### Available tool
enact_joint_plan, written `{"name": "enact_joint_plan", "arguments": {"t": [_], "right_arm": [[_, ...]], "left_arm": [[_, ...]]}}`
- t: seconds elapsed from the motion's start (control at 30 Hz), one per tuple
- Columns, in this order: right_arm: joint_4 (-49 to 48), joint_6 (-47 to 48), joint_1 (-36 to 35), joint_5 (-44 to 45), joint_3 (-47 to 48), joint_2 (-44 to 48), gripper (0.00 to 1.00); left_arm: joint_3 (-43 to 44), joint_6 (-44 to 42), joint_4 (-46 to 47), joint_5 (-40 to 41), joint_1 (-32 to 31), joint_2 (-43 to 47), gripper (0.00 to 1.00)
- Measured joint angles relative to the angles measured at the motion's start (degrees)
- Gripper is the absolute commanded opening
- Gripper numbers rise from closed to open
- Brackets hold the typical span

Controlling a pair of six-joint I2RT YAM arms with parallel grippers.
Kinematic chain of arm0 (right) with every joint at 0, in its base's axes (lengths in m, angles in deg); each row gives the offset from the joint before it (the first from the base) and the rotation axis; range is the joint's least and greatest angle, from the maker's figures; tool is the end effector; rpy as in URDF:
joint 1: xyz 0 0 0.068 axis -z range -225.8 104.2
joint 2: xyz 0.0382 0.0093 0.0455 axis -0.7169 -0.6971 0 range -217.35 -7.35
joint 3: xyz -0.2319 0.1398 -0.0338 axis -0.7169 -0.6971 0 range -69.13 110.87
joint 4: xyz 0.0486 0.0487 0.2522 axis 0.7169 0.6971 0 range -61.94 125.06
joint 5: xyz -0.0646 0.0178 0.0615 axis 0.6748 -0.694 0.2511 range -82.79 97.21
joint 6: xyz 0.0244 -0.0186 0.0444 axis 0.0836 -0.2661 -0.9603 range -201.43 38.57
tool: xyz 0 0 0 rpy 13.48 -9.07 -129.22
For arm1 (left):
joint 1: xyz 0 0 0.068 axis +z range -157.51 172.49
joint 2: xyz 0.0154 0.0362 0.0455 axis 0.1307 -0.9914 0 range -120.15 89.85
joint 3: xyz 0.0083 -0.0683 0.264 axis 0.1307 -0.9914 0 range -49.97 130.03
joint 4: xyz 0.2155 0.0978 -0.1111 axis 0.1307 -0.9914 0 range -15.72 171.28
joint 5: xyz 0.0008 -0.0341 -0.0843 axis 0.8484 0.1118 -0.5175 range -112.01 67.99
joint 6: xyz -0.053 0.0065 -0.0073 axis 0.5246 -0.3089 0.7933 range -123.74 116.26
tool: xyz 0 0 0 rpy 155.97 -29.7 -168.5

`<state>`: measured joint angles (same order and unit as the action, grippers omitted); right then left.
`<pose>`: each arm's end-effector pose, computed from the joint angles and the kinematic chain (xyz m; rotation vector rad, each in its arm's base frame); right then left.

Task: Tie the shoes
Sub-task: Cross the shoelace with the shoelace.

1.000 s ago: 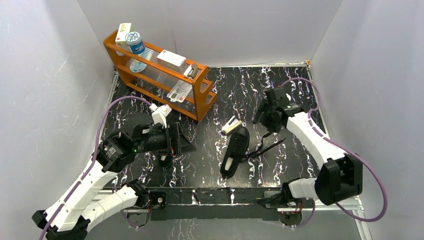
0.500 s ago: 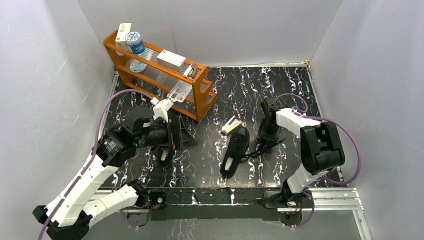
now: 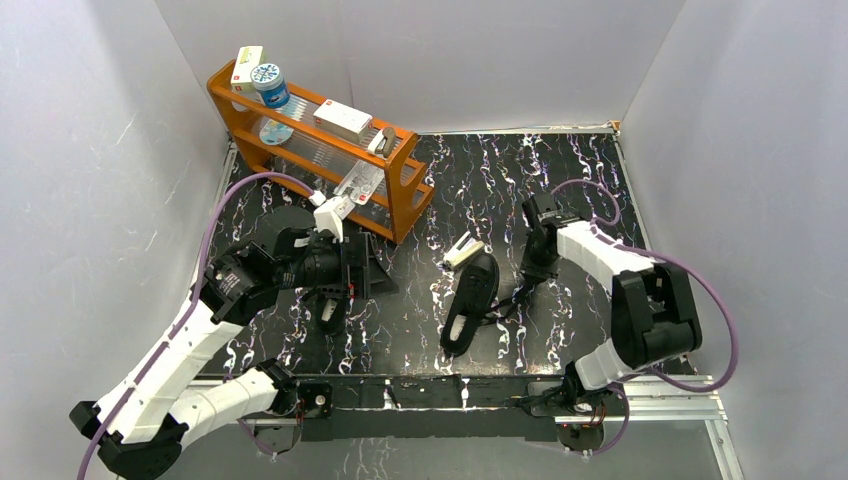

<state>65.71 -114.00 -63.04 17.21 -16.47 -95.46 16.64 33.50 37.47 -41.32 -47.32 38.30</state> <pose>0.2667 0.0763 0.1797 0.4100 2.7713 -0.0470 0.1240 -0.1187 0.3900 0.2768 2.2429 -1.1283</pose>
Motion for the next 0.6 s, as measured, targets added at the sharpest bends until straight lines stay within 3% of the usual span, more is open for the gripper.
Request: {"name": "enact_joint_plan", "arguments": {"t": [0.27,0.43,0.53,0.6], "right_arm": [[6.73,2.03,-0.96,-3.37,6.47,9.25,0.00],[13.22,9.14,-1.33,-5.05,7.37,16.02,0.00],[11.74,13.31,-3.67,-19.54,7.65,22.86,0.00],[0.22,9.81,-13.33,-29.83,7.48,23.52,0.00]], "left_arm": [[0.00,-1.97,-0.50,-0.63,0.00,-0.15,0.90],[0.22,-2.64,-1.99,-0.63,0.00,0.11,0.90],[0.22,-2.64,-3.04,-0.59,0.00,0.90,0.90],[0.15,-2.27,-2.99,-0.57,-0.02,1.62,0.90]]}}
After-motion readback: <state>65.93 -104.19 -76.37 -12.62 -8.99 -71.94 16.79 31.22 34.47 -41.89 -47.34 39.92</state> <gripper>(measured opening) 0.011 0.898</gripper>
